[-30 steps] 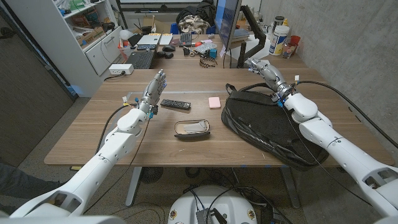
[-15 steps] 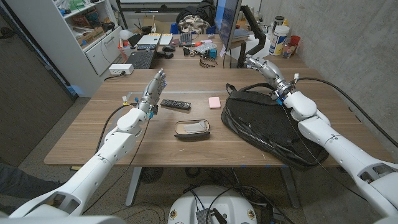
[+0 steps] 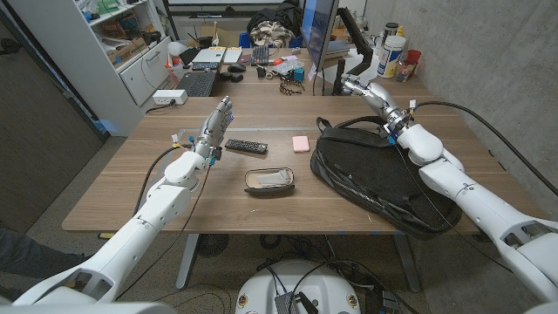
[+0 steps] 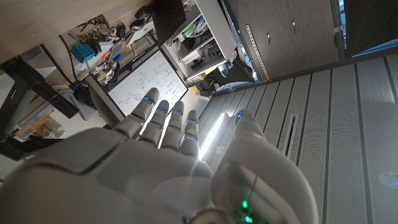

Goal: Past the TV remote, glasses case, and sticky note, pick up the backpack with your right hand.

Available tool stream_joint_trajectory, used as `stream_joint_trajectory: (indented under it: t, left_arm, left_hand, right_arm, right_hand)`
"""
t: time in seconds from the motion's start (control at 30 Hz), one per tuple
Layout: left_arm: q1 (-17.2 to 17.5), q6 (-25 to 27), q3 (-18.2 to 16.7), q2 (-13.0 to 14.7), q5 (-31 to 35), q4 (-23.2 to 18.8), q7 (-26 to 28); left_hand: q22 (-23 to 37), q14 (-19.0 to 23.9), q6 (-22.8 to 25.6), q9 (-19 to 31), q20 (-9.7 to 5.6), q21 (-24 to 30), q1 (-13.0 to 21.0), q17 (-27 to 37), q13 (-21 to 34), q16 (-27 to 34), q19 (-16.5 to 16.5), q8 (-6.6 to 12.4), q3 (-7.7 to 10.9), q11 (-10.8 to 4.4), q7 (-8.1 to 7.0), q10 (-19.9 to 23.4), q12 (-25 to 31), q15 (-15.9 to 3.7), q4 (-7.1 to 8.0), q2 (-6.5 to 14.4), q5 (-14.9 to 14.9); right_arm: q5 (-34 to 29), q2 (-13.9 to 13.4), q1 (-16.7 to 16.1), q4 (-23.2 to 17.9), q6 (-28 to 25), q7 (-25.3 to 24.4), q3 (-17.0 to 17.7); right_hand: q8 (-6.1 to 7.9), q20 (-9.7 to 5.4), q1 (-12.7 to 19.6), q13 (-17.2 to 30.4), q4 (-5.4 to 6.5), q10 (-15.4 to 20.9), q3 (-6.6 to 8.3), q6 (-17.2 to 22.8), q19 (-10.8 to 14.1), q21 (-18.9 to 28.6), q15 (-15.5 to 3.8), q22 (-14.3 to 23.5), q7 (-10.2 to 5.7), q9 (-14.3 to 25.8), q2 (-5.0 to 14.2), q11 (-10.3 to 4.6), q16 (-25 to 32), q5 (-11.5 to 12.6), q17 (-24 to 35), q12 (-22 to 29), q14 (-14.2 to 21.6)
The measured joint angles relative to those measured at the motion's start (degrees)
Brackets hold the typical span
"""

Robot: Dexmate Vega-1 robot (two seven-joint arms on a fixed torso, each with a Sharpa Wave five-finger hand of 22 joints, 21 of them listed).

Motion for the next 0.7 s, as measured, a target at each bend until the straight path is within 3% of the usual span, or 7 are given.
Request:
stream_joint_trajectory:
  t: [0.23, 0.7]
  left_arm:
    - [0.2, 0.3, 0.0, 0.0, 0.1, -0.4, 0.4]
    - [0.6, 2.1, -0.1, 0.8, 0.6, -2.3, 1.8]
  left_hand:
    - [0.0, 0.0, 0.2, 0.0, 0.00, 0.0, 0.0, 0.0, 0.0, 0.0, 0.0, 0.00, -0.25, 0.00, -0.21, 0.0, 0.0, 0.00, -0.25, 0.0, 0.0]
    - [0.0, 0.0, 0.5, 0.0, 0.00, 0.0, 0.0, 0.3, 0.0, 0.0, 0.0, 0.00, -0.25, 0.00, 0.10, 0.0, 0.0, 0.00, -0.25, 0.0, 0.0]
  right_arm:
    - [-1.8, 0.3, 1.3, 2.1, 2.0, -0.9, -0.8]
    - [-6.2, 2.9, 5.3, 11.6, 10.2, -3.4, -2.8]
  right_hand:
    - [0.00, -0.01, -0.1, 0.0, 0.00, 0.7, 0.00, 0.2, 0.4, -0.1, 0.02, 0.0, -0.19, 0.0, -0.14, -0.71, 0.0, 0.2, 0.0, 0.0, 0.6]
    - [0.00, 0.00, -0.4, 0.0, 0.02, 1.6, -0.01, -0.1, 2.1, -0.4, -0.19, 0.0, -1.12, 0.0, -0.44, -1.62, 0.4, 0.2, 0.3, 0.4, 2.0]
